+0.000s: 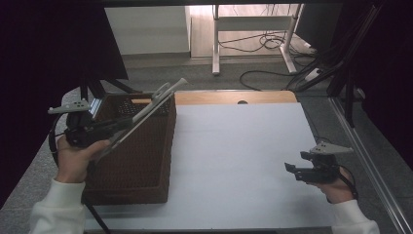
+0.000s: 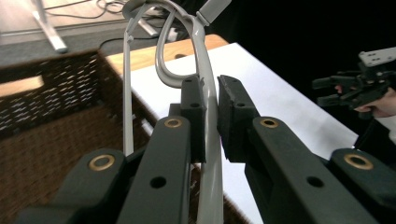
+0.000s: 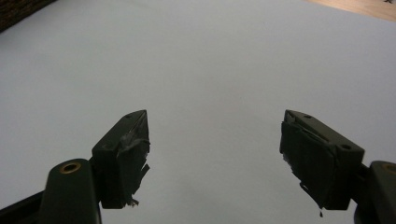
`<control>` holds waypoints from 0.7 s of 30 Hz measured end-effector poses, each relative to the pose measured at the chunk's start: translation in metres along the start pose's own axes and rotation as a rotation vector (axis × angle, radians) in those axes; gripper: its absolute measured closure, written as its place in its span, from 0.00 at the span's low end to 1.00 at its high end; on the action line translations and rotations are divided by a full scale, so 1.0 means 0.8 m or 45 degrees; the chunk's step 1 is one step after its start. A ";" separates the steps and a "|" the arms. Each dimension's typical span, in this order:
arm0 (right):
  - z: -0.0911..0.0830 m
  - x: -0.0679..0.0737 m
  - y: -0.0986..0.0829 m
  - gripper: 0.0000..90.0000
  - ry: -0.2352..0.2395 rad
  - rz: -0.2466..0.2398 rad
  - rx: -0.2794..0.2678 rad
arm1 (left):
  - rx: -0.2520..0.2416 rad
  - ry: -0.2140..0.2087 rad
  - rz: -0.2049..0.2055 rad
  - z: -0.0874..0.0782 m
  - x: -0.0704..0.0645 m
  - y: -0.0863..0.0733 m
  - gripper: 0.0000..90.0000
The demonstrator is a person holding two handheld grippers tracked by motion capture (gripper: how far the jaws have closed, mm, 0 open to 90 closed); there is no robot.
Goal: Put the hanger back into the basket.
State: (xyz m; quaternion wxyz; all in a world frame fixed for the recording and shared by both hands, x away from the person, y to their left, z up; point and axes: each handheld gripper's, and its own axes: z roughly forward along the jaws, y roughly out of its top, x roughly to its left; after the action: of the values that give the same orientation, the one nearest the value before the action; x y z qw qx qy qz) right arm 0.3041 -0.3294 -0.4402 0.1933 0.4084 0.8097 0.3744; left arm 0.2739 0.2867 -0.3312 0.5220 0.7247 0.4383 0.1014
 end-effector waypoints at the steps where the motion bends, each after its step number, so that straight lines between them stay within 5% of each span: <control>1: 0.000 0.000 0.000 0.28 0.001 0.000 0.001 | -0.001 0.004 -0.009 -0.003 0.004 -0.003 0.91; 13: 0.001 0.001 -0.001 0.27 0.005 0.010 0.007 | -0.014 0.027 -0.075 -0.030 0.043 -0.036 0.91; 21: 0.001 0.000 -0.001 0.28 0.001 0.013 0.009 | -0.025 0.006 -0.072 -0.042 0.049 -0.046 0.91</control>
State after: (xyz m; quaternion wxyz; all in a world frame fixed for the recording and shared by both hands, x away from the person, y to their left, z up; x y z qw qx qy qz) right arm 0.3039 -0.3292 -0.4416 0.1898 0.4130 0.8090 0.3727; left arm 0.2570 0.3408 -0.3600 0.5308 0.7065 0.4589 0.0924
